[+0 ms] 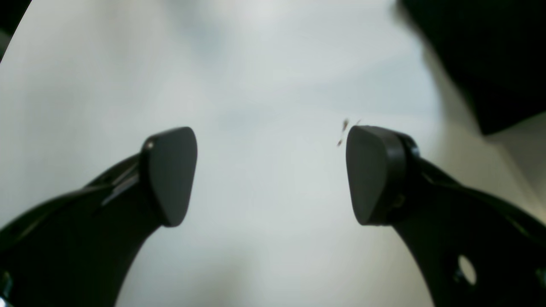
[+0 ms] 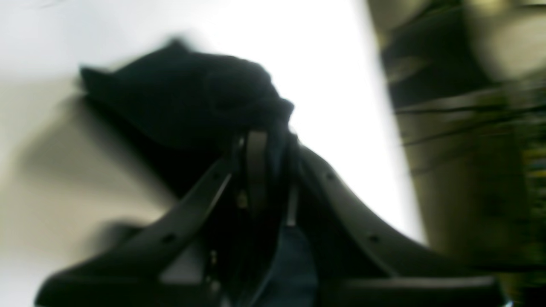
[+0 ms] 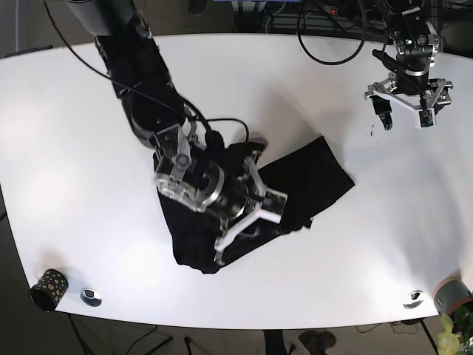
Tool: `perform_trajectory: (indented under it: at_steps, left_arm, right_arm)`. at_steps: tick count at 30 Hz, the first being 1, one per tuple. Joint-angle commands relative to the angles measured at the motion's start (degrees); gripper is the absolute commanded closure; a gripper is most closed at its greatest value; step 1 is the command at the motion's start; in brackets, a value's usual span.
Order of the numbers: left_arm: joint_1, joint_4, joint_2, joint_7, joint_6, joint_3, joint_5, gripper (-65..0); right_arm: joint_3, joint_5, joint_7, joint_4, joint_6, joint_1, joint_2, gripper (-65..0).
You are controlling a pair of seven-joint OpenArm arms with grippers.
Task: Fold the T-shirt properly
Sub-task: 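Lift the black shirt with the right gripper and grasp another edge with the left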
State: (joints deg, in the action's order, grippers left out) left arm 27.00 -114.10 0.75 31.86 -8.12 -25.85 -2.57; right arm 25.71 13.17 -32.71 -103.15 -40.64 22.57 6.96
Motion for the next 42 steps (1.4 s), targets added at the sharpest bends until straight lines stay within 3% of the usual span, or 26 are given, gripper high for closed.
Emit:
perform_trajectory:
  at_steps: [1,10,18,29,42]
  left_arm:
    - [-0.9,-1.1,-0.7,-1.2,0.3,0.5,0.0,-51.2]
    - [-3.0,-1.0,-1.0,-1.5,0.3,10.1,0.0,-51.2]
    - [-6.8,2.1,-2.8,-1.3,0.2,25.5,0.2,-51.2]
    - [-16.3,13.8,-2.2,-1.2,0.2,42.1,0.1,-51.4]
    - [-24.1,25.8,-0.8,-1.2,0.2,53.0,0.1,-51.5]
  right_arm:
    - [-0.4,-0.3,-0.7,-1.2,0.64,6.6,-1.6,0.0]
    - [-0.4,-0.3,-6.9,-0.8,0.64,25.1,-2.5,0.0]
    - [-0.4,-0.1,-9.4,2.3,0.64,34.1,-5.1,0.0]
    - [-0.4,-0.2,-9.4,5.1,0.64,33.8,-5.3,0.0]
    - [-0.4,0.2,-9.4,4.8,0.64,31.6,-5.3,0.0]
